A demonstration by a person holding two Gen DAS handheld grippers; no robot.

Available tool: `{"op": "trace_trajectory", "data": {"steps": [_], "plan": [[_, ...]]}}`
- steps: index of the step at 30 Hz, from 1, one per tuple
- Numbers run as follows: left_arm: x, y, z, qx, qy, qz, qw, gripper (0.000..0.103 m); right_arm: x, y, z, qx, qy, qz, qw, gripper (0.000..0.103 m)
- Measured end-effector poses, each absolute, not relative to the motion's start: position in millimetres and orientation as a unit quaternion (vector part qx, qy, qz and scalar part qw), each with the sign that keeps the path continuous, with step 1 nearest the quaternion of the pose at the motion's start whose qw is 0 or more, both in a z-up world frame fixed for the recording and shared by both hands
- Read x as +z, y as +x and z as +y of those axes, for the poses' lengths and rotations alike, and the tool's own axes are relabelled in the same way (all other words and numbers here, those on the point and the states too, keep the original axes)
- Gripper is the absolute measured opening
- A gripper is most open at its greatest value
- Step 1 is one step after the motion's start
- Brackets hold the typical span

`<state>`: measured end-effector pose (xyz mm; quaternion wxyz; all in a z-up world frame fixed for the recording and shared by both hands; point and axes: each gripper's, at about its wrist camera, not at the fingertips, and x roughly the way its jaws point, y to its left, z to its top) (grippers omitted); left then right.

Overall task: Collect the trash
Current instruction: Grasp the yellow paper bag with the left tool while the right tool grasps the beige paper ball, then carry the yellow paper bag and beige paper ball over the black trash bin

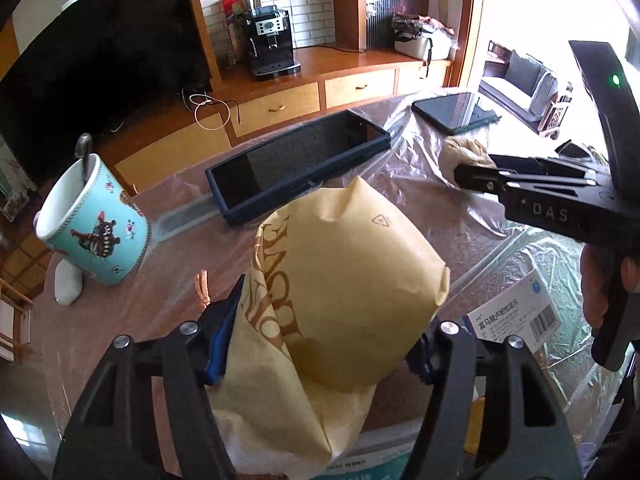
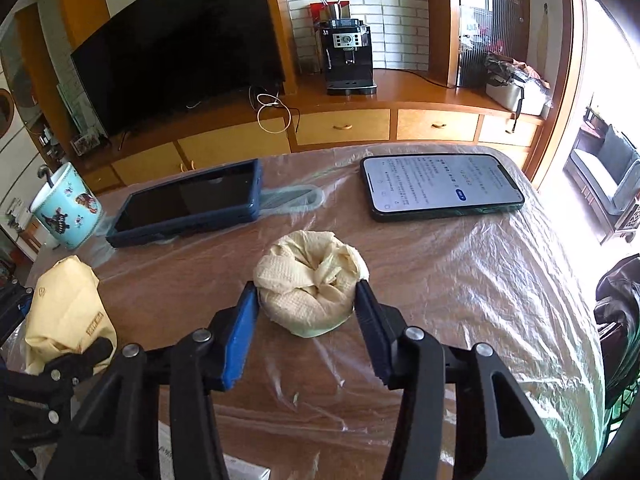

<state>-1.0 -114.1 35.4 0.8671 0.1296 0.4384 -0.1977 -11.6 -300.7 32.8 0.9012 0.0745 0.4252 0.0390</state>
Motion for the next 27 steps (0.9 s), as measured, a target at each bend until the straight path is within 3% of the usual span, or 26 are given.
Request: {"op": "trace_trajectory", "data": {"steps": [27], "plan": [[77, -71, -58, -0.164, 0.043, 0.410, 0.896, 0.065, 91, -133, -288, 0.128, 0.064, 0.365, 0.920, 0.049]]}}
